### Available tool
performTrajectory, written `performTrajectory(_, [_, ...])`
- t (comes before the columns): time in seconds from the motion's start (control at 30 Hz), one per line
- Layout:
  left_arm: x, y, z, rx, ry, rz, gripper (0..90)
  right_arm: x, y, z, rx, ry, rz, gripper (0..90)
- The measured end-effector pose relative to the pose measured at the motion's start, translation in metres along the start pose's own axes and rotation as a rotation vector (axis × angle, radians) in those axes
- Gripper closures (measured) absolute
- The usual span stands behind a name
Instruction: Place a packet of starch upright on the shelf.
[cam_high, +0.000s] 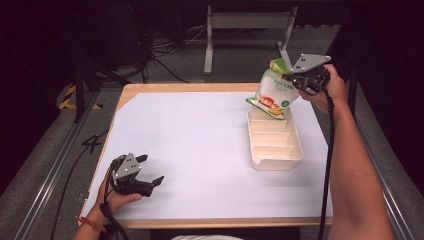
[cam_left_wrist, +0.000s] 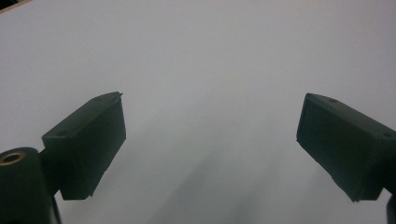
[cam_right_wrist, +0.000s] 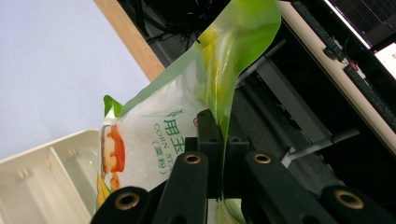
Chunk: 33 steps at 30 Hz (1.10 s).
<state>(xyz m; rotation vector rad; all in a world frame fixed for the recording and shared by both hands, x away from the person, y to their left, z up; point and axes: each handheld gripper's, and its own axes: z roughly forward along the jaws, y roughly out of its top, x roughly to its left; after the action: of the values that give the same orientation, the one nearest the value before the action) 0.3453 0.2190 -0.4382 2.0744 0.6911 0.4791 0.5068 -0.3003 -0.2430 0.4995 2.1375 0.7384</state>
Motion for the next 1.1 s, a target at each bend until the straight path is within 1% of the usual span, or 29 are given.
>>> performTrajectory(0.07, [0.0, 0.0, 0.0, 0.0, -0.002, -0.003, 8.9, 0.001, -0.004, -0.001, -0.006, 0.011, -0.005, 88.4])
performTrajectory(0.1, [0.0, 0.0, 0.001, 0.005, -0.004, 0.001, 8.9, 0.002, -0.008, -0.001, -0.009, 0.019, -0.015, 88.4])
performTrajectory(0.17, [-0.001, 0.001, 0.002, 0.005, -0.007, -0.001, 8.9, 0.003, -0.01, -0.001, -0.009, 0.024, -0.011, 88.4])
performTrajectory(0.23, [-0.001, 0.001, 0.002, 0.008, -0.005, -0.001, 8.9, 0.002, -0.012, -0.003, -0.011, 0.038, -0.008, 88.2])
performTrajectory(0.3, [-0.001, 0.001, 0.002, 0.006, -0.007, 0.0, 8.9, 0.0, -0.013, -0.005, 0.002, 0.033, -0.025, 88.1])
performTrajectory(0.37, [-0.001, 0.0, 0.002, 0.009, -0.006, -0.002, 8.9, -0.001, -0.013, -0.007, 0.012, 0.031, -0.03, 88.0])
performTrajectory(0.4, [-0.001, 0.0, 0.002, 0.009, -0.007, -0.001, 8.9, -0.001, -0.013, -0.007, 0.012, 0.037, -0.037, 87.8])
performTrajectory(0.47, [-0.001, 0.0, 0.002, 0.009, -0.008, -0.002, 8.9, -0.001, -0.013, -0.008, -0.002, 0.048, -0.03, 84.2])
performTrajectory(0.5, [-0.001, 0.001, 0.002, 0.012, -0.006, 0.002, 8.9, -0.001, -0.012, -0.009, -0.023, 0.046, -0.02, 83.6])
performTrajectory(0.53, [-0.001, 0.001, 0.002, 0.013, -0.009, 0.005, 8.9, 0.0, -0.011, -0.01, -0.03, 0.048, -0.018, 83.5])
performTrajectory(0.6, [-0.002, 0.001, 0.002, 0.014, -0.009, 0.006, 8.9, 0.001, -0.009, -0.007, -0.033, 0.054, -0.007, 85.0])
performTrajectory(0.7, [-0.002, 0.001, 0.002, 0.014, -0.01, 0.006, 8.9, 0.002, -0.008, -0.003, -0.043, 0.048, 0.004, 84.3])
performTrajectory(0.73, [-0.002, 0.001, 0.002, 0.015, -0.009, 0.005, 8.9, 0.006, -0.007, 0.002, -0.031, 0.05, -0.003, 83.8])
performTrajectory(0.77, [-0.002, 0.0, 0.002, 0.015, -0.01, 0.005, 8.9, 0.006, -0.007, 0.002, -0.031, 0.05, -0.003, 83.8])
performTrajectory(0.8, [-0.002, 0.0, 0.002, 0.014, -0.01, 0.005, 8.9, 0.007, -0.006, 0.004, -0.019, 0.043, -0.006, 83.9])
performTrajectory(0.83, [-0.002, 0.0, 0.002, 0.014, -0.013, 0.004, 8.9, 0.008, -0.006, 0.007, -0.015, 0.044, 0.0, 84.1])
performTrajectory(0.87, [-0.002, 0.0, 0.002, 0.016, -0.014, 0.003, 8.9, 0.01, -0.006, 0.009, -0.02, 0.062, 0.007, 83.9])
performTrajectory(0.9, [-0.001, 0.0, 0.002, 0.018, -0.012, 0.006, 8.9, 0.012, -0.006, 0.012, -0.02, 0.07, 0.009, 85.1])
performTrajectory(0.93, [-0.001, 0.0, 0.002, 0.02, -0.016, 0.008, 8.9, 0.014, -0.006, 0.015, 0.0, 0.065, -0.005, 87.1])
performTrajectory(1.0, [-0.001, 0.0, 0.003, 0.019, -0.017, 0.006, 8.9, 0.017, -0.007, 0.02, 0.018, 0.066, -0.005, 88.4])
performTrajectory(1.03, [-0.001, 0.0, 0.003, 0.021, -0.018, 0.008, 8.9, 0.018, -0.007, 0.02, 0.017, 0.068, -0.009, 88.5])
performTrajectory(1.1, [-0.001, 0.0, 0.003, 0.02, -0.018, 0.007, 8.9, 0.019, -0.008, 0.021, 0.014, 0.068, 0.001, 89.2])
